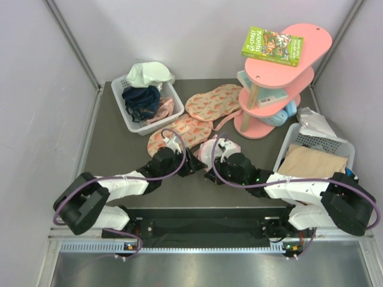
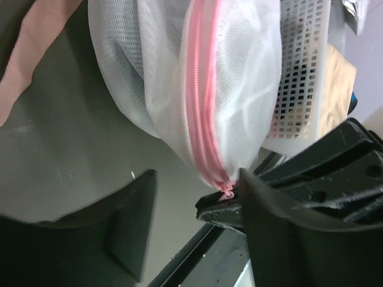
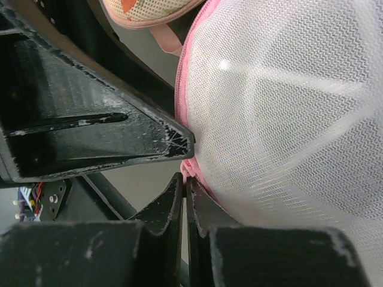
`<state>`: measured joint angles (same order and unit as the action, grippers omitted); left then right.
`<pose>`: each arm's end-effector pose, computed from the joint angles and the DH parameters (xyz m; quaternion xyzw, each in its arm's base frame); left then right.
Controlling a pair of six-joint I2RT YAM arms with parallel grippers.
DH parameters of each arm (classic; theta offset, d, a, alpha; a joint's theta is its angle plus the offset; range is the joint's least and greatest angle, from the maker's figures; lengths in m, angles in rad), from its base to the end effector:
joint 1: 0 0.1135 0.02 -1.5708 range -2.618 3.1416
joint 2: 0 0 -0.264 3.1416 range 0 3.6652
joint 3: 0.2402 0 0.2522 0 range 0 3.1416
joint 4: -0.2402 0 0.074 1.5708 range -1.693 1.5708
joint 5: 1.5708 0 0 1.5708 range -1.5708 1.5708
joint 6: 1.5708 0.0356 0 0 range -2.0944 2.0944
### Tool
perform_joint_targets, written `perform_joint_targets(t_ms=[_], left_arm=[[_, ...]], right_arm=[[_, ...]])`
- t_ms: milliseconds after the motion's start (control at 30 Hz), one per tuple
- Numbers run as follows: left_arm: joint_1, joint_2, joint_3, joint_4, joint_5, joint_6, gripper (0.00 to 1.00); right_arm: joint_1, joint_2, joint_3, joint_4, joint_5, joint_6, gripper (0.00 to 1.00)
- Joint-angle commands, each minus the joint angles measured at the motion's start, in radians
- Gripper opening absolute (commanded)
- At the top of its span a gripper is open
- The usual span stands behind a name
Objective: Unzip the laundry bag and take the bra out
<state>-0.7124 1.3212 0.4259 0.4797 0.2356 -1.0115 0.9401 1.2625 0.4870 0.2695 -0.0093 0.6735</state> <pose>0.1869 -0.1724 0.1718 -0.0605 0.8322 -0.4757 0.2782 0.1487 0.2043 0.1833 -0.1168 0.8536 0.3693 0.3483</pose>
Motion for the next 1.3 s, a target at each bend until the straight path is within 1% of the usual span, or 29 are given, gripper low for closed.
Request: perform_joint_targets(t_ms=[0,33,67,133,167,433,533,633,967,1100,1233,1267], left_arm=[[-0.012,0.045,0.039,0.115,0.004,-0.018,0.48],[-0.012,0.05,0.042,0.125,0.004,-0.022,0.4],[-0.012,0.055,0.045,0.128,0.001,-0.024,0.24],[-0.012,0.061,0.054,0.128,-0.008,-0.022,0.09],[-0.012,0.062,0.057,0.123,-0.009,-0.021,0.0],[-0.007,0.036,0.094,0.059,-0.048,0.028,0.0],[0.005,0.021,0.094,0.034,-0.056,0.043,0.0],[0.027,0.007,0.093,0.014,-0.055,0.057,0.0],[0.125,-0.008,0.108,-0.042,0.033,0.113,0.0],[0.133,-0.014,0.123,-0.061,0.042,0.137,0.0],[0.134,-0.025,0.125,-0.061,0.044,0.128,0.0],[0.134,-0.028,0.123,-0.059,0.048,0.123,0.01]], right_arm=[[0.012,-0.006,0.038,0.054,-0.017,-0.012,0.0],[0.012,-0.006,0.036,0.054,-0.015,-0.009,0.0],[0.012,-0.006,0.035,0.053,-0.015,-0.011,0.0],[0.012,-0.009,0.032,0.048,-0.011,-0.012,0.0],[0.012,-0.011,0.032,0.047,-0.011,-0.011,0.0],[0.012,-0.028,0.018,0.028,0.006,-0.002,0.0],[0.012,-0.04,0.01,0.017,0.006,0.001,0.0],[0.011,-0.055,0.007,-0.004,0.04,0.0,0.0],[-0.015,-0.146,-0.021,-0.095,0.1,-0.018,0.0],[-0.021,-0.173,-0.024,-0.125,0.115,-0.026,0.0],[-0.021,-0.166,-0.024,-0.109,0.095,-0.029,0.0],[-0.02,-0.161,-0.022,-0.101,0.089,-0.031,0.0]])
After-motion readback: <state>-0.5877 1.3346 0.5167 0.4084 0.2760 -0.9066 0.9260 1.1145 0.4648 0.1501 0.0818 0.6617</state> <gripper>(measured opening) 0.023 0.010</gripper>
